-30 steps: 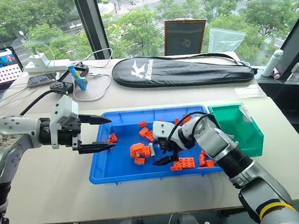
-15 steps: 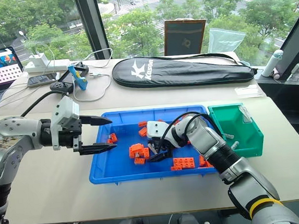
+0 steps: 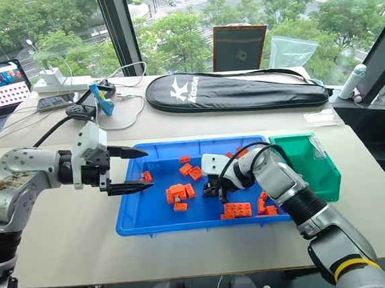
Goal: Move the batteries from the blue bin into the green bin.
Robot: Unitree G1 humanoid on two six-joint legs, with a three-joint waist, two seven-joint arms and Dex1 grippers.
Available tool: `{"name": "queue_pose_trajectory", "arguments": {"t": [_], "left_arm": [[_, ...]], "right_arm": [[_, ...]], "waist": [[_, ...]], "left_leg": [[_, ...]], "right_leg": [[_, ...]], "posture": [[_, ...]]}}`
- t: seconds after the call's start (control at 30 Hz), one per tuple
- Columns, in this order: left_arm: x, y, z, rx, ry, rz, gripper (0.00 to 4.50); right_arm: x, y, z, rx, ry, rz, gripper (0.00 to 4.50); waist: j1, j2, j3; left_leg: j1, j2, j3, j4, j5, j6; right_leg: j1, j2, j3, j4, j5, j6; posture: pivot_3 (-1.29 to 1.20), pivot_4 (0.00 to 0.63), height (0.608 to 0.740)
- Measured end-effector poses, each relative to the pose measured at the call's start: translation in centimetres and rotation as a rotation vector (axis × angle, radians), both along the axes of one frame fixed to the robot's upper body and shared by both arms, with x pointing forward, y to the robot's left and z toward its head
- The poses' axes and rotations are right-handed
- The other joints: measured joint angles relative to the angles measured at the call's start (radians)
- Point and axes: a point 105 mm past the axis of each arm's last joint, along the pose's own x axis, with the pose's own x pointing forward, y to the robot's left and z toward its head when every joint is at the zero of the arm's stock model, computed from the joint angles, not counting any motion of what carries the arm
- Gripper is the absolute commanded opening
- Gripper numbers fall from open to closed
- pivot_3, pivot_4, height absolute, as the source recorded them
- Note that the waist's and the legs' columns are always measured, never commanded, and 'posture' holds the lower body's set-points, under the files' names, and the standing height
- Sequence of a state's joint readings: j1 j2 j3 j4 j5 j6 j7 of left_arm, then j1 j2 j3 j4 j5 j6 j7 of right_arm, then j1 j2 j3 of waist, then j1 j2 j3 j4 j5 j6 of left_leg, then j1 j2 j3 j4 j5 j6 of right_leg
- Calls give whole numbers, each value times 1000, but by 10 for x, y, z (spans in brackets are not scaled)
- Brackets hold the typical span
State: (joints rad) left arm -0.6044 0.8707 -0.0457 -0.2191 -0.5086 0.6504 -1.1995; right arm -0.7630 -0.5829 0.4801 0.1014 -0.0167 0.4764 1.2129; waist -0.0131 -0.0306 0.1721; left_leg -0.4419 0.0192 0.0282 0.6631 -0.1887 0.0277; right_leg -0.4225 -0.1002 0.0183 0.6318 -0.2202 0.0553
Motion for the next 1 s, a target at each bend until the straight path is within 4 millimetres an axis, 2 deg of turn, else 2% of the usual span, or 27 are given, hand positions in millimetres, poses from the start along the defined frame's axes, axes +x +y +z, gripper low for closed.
{"name": "queue_pose_trajectory", "arguments": {"t": [0.13, 0.23, 0.37, 0.4, 0.5, 0.57, 0.63, 0.7, 0.83, 0.9, 1.0], "left_arm": [[1, -4, 2, -3, -13, -19, 4500], [3, -4, 1, -4, -12, -13, 4500], [5, -5, 1, -8, -9, -17, 4500], [5, -7, 2, -11, -10, -24, 4500], [5, -7, 2, -13, -12, -25, 4500], [6, -9, 2, -15, -17, -31, 4500], [5, -13, 1, -20, -15, -49, 4500], [6, -16, -2, -24, -4, -59, 4500], [10, -19, -2, -23, -2, -65, 4500], [11, -21, 1, -26, -19, -79, 4500], [12, -21, 1, -24, -20, -81, 4500]], "right_arm": [[-1, -4, 12, 15, -15, -19, 259], [-2, -10, 31, 48, -29, -43, 259], [-4, -19, 69, 161, -32, -81, 259], [-5, -29, 79, 170, -41, -98, 259], [4, -80, 107, 151, -126, -257, 259], [10, -110, 116, 126, -171, -369, 259], [17, -139, 117, 96, -197, -484, 259], [20, -156, 111, 70, -202, -553, 259], [26, -177, 94, 55, -182, -649, 259], [27, -181, 87, 42, -187, -667, 1288], [27, -183, 83, 40, -191, -681, 2206]], "waist": [[-1, 0, 0], [-1, 0, 0], [0, 0, 0], [3, 0, 0], [19, 0, 0], [20, 0, 0], [20, 0, 0], [16, 0, 0], [1, 0, 0], [-1, 0, 0], [-2, 0, 0]], "left_leg": [[0, 0, 0, 0, 0, 0], [0, 0, 0, 0, 0, 0], [0, 0, 0, 0, 0, 0], [0, 0, 0, 0, 0, 0], [0, -1, 1, 0, 0, 0], [0, -1, 1, 0, 0, 0], [0, -1, 2, 0, 0, 0], [0, -1, 2, 0, 0, 0], [0, -1, 2, 0, 0, 0], [0, -1, 2, 0, 0, 0], [0, -1, 2, 0, 0, 0]], "right_leg": [[0, 0, 0, 0, 0, 0], [0, 0, 0, 0, 0, 0], [0, 0, 0, 0, 0, 0], [0, 0, 0, -1, 0, 0], [1, -2, 0, -2, 0, 0], [1, -2, 0, -2, 0, 0], [1, -2, 0, -2, 0, 0], [0, -2, 0, -2, 0, 0], [-1, -1, 2, -1, 0, 0], [-1, -1, 2, -1, 0, 0], [-1, -1, 2, -1, 0, 0]], "posture": [[0, 150, 740], [0, 150, 740], [0, 150, 740], [0, 150, 740], [0, 150, 740], [0, 150, 740], [0, 150, 740], [0, 150, 740], [0, 150, 740], [0, 150, 740], [0, 150, 740]]}}
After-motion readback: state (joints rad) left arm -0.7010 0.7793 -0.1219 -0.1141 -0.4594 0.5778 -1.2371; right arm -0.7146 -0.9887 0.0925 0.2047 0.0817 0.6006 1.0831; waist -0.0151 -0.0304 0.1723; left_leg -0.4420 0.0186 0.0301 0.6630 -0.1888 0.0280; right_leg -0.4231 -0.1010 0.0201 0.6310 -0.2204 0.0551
